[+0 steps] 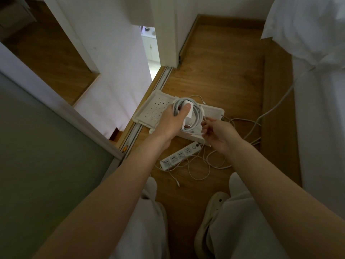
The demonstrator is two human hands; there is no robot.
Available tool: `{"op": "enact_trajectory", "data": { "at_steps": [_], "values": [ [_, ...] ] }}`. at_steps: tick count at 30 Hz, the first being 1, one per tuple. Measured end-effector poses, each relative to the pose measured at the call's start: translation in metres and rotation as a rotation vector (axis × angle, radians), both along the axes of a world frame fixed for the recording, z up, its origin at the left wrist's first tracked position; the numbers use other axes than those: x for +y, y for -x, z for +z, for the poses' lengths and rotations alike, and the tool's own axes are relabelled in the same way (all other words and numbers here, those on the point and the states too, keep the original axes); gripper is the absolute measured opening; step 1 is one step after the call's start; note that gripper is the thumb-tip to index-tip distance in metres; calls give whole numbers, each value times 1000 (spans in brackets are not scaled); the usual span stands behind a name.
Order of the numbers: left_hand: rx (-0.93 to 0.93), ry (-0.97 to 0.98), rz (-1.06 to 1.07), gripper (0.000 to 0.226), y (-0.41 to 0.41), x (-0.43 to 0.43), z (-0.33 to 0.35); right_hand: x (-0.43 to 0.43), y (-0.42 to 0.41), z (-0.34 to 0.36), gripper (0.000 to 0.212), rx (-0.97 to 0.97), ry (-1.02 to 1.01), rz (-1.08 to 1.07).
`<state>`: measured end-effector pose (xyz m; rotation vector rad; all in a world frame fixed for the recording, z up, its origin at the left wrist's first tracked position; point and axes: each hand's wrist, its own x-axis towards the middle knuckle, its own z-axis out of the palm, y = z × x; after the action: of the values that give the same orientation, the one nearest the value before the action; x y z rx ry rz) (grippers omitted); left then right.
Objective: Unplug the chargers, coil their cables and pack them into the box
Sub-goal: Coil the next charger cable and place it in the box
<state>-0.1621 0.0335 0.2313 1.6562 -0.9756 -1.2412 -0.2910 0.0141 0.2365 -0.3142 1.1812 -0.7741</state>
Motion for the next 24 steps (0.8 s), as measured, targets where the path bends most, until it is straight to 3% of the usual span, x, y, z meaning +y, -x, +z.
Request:
{"op": "enact_trajectory", "data": {
  "at_steps": [3,9,13,18,22,24],
  "values": [
    [59,31,40,40,-2,1,1,2,-1,-1,11,128,109,166],
    [71,13,106,41,-1,1,1,2,2,0,14,249,193,299],
    [187,-17,174,31,-3,0,5,0,2,-3,15,97,124,322],
    [361,-163,1,39,-8,1,12,-2,7,-8,17,-161,35,343],
    [315,-175,-68,38,-6,3,10,2,5,-10,18,-158,84,334],
    [241,-169,-82,37,-3,3,7,3,1,-12,20,20,163,326]
  ]
}}
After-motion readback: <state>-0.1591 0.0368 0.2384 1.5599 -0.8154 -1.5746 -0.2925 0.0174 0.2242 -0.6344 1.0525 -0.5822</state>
